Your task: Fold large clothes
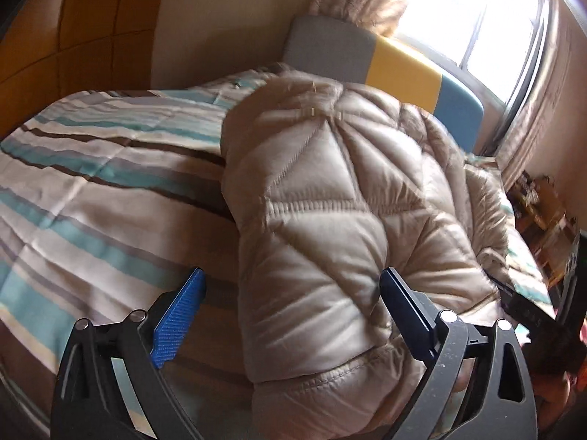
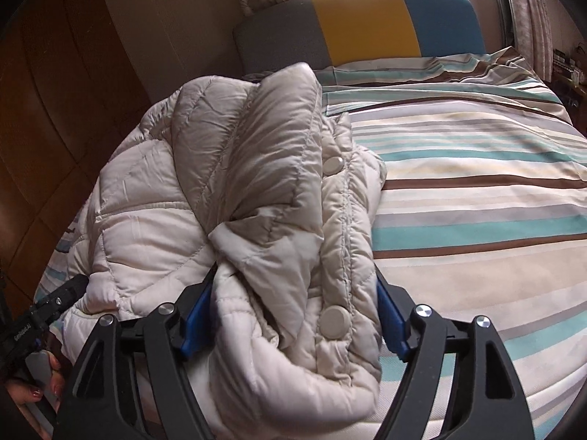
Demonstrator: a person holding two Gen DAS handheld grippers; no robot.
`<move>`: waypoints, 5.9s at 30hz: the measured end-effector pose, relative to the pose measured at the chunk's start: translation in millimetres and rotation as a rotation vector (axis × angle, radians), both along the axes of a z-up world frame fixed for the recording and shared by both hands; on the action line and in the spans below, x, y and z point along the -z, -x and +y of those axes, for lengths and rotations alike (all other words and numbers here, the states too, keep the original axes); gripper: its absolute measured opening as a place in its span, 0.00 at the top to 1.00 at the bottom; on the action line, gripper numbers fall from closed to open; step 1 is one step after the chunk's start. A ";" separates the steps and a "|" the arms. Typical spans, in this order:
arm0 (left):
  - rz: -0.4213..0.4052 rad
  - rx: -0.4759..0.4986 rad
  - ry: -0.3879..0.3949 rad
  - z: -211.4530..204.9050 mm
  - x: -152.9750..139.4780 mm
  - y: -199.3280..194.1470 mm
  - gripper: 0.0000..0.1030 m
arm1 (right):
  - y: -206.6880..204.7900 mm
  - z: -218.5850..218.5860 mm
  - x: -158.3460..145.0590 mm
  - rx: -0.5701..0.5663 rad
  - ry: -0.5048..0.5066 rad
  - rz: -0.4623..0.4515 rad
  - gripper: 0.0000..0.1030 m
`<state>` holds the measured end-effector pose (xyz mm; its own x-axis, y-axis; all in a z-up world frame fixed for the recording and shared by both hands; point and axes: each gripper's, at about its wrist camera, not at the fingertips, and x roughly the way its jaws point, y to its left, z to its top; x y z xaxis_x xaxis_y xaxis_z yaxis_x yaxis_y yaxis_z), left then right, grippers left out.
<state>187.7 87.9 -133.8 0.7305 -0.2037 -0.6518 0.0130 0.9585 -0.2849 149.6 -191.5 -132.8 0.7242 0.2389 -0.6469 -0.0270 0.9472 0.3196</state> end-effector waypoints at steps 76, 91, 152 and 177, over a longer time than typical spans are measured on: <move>-0.101 -0.174 -0.310 -23.1 -76.0 122.1 0.03 | 130.7 51.6 -78.8 0.005 0.204 -0.079 0.02; -0.139 -0.172 -0.297 -32.8 -94.3 148.7 0.03 | 155.8 41.3 -100.0 0.030 0.194 -0.133 0.02; -0.125 -0.141 -0.292 -40.0 -91.2 151.0 0.03 | 152.1 39.4 -91.9 0.024 0.180 -0.098 0.02; -0.091 -0.138 -0.277 -46.1 -84.8 151.7 0.03 | 151.3 38.5 -87.7 0.019 0.170 -0.083 0.02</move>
